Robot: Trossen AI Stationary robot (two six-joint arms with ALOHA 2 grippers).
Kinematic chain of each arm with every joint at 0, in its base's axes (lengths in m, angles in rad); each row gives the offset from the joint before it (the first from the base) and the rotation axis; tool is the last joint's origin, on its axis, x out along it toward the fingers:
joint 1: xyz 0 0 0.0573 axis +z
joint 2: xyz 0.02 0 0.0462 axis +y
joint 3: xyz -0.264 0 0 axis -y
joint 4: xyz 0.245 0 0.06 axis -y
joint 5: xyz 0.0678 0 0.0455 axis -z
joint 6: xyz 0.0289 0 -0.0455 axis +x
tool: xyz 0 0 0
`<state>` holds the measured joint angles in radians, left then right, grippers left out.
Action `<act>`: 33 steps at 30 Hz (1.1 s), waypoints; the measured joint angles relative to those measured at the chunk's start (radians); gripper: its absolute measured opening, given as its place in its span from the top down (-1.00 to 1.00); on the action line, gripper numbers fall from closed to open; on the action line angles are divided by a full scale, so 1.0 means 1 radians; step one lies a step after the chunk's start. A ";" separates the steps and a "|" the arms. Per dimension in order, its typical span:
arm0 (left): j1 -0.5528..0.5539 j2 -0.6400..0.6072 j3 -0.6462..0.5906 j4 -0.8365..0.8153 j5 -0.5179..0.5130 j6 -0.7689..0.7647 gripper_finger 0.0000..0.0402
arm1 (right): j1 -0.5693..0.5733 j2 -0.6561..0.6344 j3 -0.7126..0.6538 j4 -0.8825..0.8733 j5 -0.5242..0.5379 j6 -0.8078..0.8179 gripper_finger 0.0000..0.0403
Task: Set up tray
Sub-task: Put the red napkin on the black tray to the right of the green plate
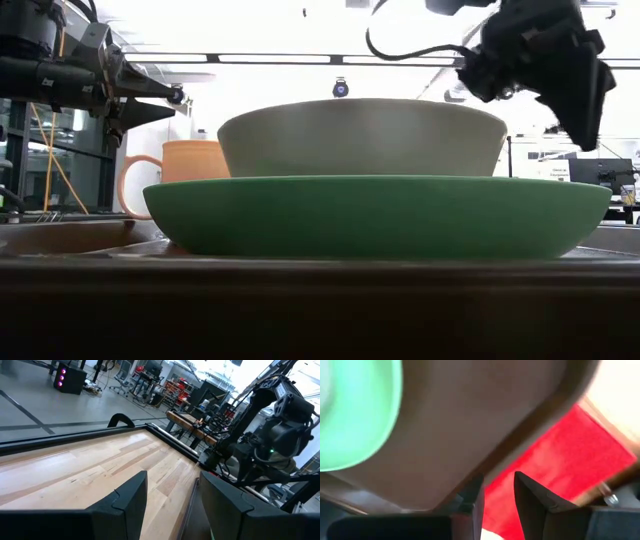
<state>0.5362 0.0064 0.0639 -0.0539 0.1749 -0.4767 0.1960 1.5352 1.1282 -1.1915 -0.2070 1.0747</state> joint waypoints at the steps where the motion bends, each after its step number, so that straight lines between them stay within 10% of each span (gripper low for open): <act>1: 0.000 0.000 0.000 0.000 0.000 0.000 -0.05 | 0.009 0.000 0.000 -0.018 0.007 0.020 0.59; 33: 0.000 0.000 0.000 0.000 -0.004 -0.003 -0.05 | 0.165 -0.013 -0.029 -0.076 0.043 0.395 0.59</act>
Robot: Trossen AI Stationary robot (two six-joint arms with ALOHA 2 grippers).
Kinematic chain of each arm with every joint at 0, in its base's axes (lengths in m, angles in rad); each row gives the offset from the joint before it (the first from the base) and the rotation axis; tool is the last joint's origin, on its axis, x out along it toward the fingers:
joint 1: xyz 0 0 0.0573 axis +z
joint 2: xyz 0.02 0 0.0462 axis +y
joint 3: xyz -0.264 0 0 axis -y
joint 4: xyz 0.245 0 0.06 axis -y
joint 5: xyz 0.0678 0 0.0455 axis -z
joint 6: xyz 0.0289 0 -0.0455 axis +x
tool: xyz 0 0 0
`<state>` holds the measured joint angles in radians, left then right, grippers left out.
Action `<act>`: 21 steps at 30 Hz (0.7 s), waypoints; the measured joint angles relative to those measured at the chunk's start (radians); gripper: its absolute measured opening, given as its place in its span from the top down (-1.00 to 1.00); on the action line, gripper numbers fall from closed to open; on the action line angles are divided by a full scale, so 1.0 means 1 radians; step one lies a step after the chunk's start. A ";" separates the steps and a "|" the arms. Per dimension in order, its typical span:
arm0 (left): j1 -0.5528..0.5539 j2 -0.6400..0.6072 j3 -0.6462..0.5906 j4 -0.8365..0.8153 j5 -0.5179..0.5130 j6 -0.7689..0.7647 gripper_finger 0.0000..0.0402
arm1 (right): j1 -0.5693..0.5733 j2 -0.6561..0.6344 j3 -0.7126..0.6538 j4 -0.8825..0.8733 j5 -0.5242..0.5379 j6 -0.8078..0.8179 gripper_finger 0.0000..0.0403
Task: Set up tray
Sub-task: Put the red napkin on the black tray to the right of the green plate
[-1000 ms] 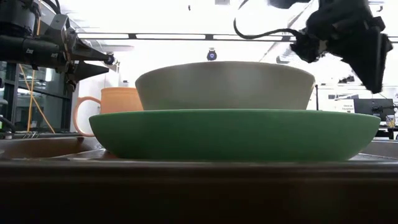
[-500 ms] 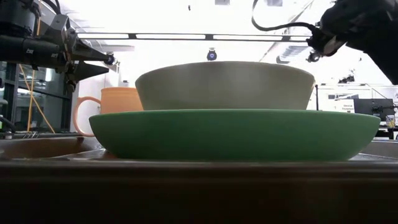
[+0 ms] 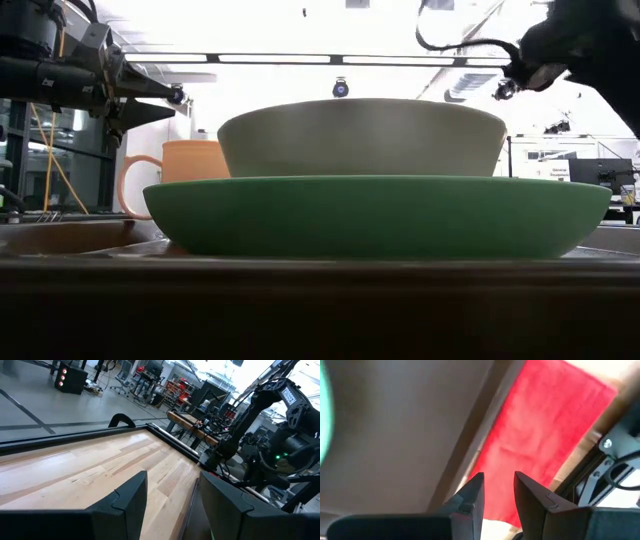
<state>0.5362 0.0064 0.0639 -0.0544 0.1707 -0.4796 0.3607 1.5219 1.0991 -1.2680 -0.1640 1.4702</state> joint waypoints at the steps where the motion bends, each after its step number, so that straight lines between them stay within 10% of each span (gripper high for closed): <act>1: 0.000 0.000 0.000 0.000 0.000 0.000 -0.05 | 0.002 0.000 -0.014 0.010 -0.011 0.006 0.59; 21: 0.000 0.000 0.000 0.000 0.002 -0.049 -0.05 | 0.009 -0.005 -0.227 0.287 -0.082 0.060 0.59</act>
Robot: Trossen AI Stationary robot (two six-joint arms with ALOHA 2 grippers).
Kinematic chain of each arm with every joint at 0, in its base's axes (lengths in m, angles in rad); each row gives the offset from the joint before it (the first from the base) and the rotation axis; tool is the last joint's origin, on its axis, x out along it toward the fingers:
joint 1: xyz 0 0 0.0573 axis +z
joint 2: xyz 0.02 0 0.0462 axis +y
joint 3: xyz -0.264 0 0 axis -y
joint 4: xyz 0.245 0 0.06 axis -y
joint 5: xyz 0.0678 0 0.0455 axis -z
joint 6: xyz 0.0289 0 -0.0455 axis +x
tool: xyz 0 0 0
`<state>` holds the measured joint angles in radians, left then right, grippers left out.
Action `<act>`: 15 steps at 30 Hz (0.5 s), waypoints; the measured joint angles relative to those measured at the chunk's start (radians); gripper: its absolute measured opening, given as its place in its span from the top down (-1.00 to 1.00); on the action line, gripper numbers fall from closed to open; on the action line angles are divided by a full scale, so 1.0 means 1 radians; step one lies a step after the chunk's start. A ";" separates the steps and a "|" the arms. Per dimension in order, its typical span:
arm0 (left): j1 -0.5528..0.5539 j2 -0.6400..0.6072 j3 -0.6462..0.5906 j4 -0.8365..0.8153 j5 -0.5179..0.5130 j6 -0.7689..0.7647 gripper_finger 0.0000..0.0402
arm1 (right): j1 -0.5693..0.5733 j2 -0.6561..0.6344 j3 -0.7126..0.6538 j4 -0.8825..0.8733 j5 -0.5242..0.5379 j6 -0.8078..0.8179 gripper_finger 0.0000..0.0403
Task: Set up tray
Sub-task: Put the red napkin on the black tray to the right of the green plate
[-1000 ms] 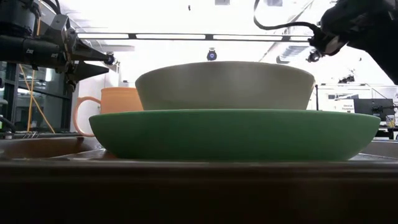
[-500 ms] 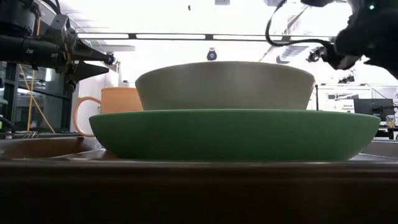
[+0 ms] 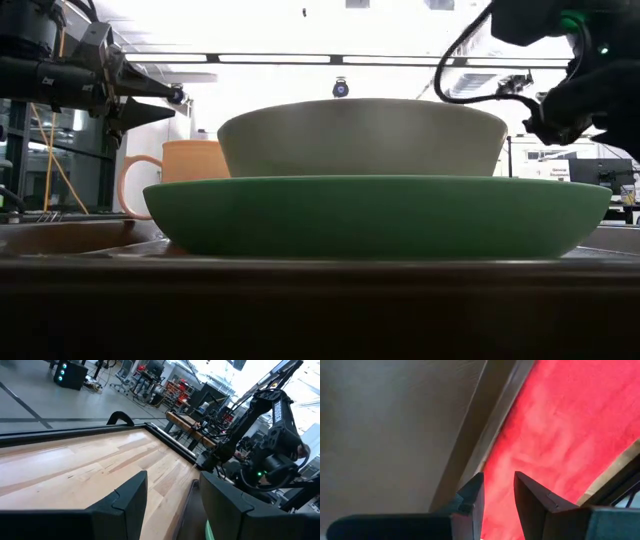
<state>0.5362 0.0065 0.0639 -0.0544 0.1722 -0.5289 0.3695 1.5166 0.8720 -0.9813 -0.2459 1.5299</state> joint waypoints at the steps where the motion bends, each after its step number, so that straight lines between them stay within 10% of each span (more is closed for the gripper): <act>1: 0.000 0.000 0.000 0.000 0.000 -0.001 -0.05 | 0.000 0.000 -0.004 0.001 0.000 0.000 0.59; 15: 0.000 0.000 0.000 0.000 -0.002 -0.010 -0.05 | 0.000 0.000 -0.027 -0.003 0.026 -0.001 0.59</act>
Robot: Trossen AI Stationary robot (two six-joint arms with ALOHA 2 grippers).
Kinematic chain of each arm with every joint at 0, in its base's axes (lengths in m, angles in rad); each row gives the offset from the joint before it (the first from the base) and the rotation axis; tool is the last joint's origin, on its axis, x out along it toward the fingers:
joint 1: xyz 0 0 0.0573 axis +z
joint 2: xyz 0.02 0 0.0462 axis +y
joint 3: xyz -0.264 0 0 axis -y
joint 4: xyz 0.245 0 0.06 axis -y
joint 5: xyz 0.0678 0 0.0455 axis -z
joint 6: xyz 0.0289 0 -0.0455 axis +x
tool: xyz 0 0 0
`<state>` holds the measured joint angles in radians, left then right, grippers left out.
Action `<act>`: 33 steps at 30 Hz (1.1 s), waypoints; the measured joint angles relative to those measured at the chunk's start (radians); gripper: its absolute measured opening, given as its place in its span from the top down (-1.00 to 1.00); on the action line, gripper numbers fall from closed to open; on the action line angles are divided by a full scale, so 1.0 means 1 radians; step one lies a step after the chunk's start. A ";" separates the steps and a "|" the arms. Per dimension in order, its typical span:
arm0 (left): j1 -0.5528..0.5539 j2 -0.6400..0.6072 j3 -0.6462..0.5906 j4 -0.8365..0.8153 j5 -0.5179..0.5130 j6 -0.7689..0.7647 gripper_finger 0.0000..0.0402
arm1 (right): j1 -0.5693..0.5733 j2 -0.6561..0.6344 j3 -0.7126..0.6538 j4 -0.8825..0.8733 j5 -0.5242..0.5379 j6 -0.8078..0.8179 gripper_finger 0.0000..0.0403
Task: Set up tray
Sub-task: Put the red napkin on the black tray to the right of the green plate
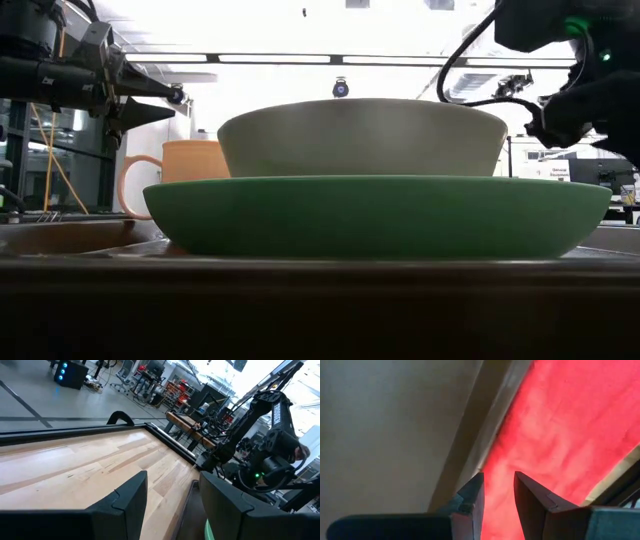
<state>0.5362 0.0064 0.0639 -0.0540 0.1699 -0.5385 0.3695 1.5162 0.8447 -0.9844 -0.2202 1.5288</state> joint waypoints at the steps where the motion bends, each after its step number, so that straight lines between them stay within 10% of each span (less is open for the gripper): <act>1: 0.000 0.000 0.000 0.000 0.000 0.000 -0.05 | 0.000 0.000 -0.016 0.012 -0.013 0.002 0.59; 33: 0.000 0.000 0.000 0.000 -0.002 -0.023 -0.05 | 0.007 0.000 -0.153 0.222 -0.068 0.036 0.59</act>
<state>0.5363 0.0063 0.0639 -0.0540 0.1678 -0.5613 0.3763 1.5166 0.6917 -0.7626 -0.2880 1.5651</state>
